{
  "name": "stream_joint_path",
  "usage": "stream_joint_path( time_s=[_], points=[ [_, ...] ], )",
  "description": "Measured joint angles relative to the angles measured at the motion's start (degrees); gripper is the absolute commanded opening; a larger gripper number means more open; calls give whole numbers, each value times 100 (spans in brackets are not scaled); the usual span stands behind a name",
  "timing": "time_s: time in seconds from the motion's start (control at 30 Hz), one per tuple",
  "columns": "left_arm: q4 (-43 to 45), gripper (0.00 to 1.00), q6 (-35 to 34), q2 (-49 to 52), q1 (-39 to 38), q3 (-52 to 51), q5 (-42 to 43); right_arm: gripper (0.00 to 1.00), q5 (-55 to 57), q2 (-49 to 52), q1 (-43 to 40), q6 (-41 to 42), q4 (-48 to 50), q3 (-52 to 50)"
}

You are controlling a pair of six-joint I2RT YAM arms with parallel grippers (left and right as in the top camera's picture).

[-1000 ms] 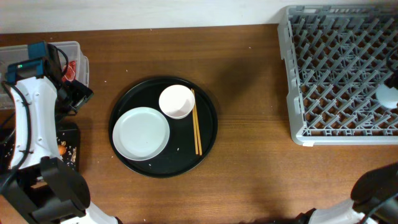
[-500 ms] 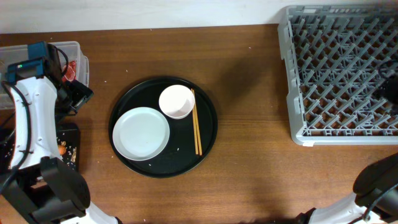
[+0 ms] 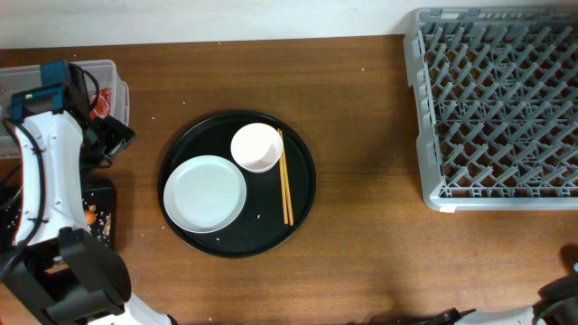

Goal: Sort waste into correct bins and load items into the dishwasher rack
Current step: 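Lift the blue cup and carry it right toward the dish rack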

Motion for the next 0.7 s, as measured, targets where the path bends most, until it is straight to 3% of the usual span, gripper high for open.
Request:
stream_joint_path(
  time_s=[0.2, 0.43, 0.53, 0.6, 0.7],
  points=[
    [0, 99, 0, 0, 0, 0, 0, 75, -291, -4, -918, 136, 717, -1073],
    [2, 99, 2, 0, 0, 0, 0, 81, -490, -4, -793, 409, 1589, -1097],
    [2, 99, 2, 0, 0, 0, 0, 80, -142, -4, -616, 1228, 1792, -1097],
    [0, 99, 2, 0, 0, 0, 0, 98, 87, -4, -525, 1847, 1805, -1097],
    [2, 99, 2, 0, 0, 0, 0, 98, 173, -4, -326, 2741, 2111, -1176]
  ],
)
